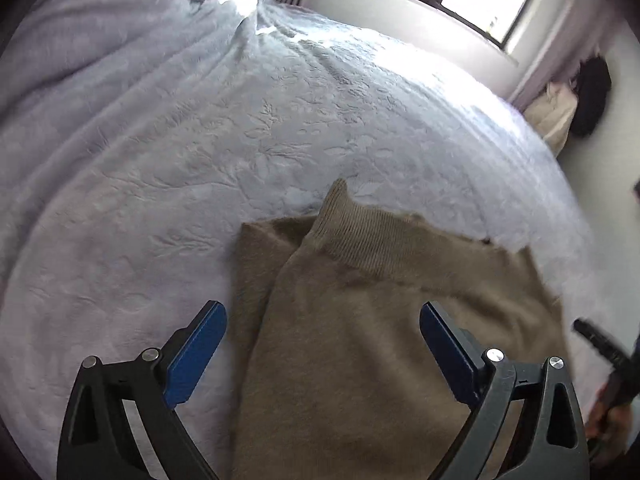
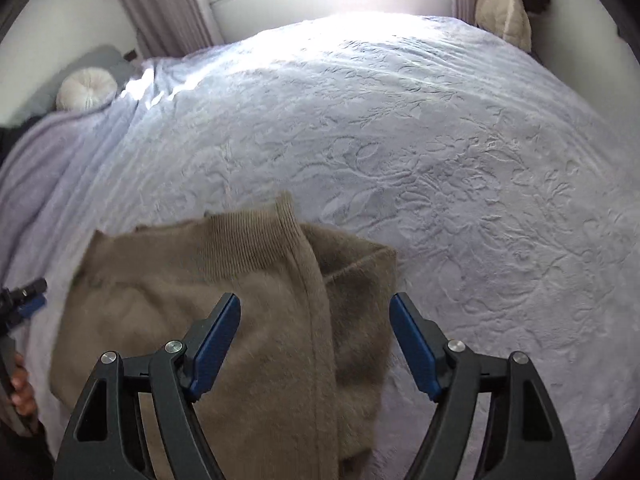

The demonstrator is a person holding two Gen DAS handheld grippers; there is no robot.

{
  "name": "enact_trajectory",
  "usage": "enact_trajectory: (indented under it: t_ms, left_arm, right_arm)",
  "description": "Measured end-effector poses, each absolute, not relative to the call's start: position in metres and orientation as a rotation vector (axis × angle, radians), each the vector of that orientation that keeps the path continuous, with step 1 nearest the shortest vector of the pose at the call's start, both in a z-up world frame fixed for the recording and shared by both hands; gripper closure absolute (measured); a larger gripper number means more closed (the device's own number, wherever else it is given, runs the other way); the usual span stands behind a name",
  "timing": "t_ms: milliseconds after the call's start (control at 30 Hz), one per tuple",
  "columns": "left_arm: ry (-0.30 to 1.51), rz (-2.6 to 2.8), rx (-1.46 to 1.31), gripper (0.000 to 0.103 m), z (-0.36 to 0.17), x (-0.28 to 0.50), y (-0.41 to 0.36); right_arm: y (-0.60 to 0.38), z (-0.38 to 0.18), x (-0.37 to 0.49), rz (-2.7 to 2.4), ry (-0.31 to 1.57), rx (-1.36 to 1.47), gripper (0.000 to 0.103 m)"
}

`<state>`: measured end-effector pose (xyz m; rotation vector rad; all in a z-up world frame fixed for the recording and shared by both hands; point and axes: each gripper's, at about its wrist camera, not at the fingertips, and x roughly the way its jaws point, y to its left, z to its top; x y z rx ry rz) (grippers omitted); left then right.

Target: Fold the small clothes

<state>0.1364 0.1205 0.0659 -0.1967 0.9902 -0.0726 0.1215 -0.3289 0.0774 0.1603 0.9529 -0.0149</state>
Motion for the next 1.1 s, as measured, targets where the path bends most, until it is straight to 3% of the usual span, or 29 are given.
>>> enact_trajectory:
  t_ms: [100,233,333,400,433,667,1100]
  left_arm:
    - [0.965,-0.056,-0.062,0.005,0.056,0.089,0.119]
    - [0.982,-0.089,-0.124,0.005,0.035,0.056,0.133]
    - [0.972,-0.092,-0.171,0.005,0.028,0.044,0.143]
    - [0.971,-0.096,-0.216,0.005,0.022,0.044,0.15]
    - [0.971,-0.093,-0.231,0.005,0.022,0.042,0.152]
    - [0.927,-0.218,-0.384,0.005,0.03,0.021,0.182]
    - [0.918,-0.449,-0.22,0.005,0.033,0.031,0.142]
  right_arm:
    - [-0.32,0.069,0.087,-0.032,0.964,0.023,0.023]
    - [-0.323,0.066,0.043,0.025,0.934,0.067,0.025]
    - [-0.326,0.062,0.025,0.09,0.925,0.13,0.038]
    - [-0.327,0.054,0.022,0.118,0.953,0.166,0.054]
    - [-0.327,0.051,0.02,0.122,0.97,0.169,0.056]
    - [-0.317,0.042,0.0,0.174,0.975,0.19,0.056]
    - [-0.316,0.035,-0.004,0.182,0.96,0.196,0.056]
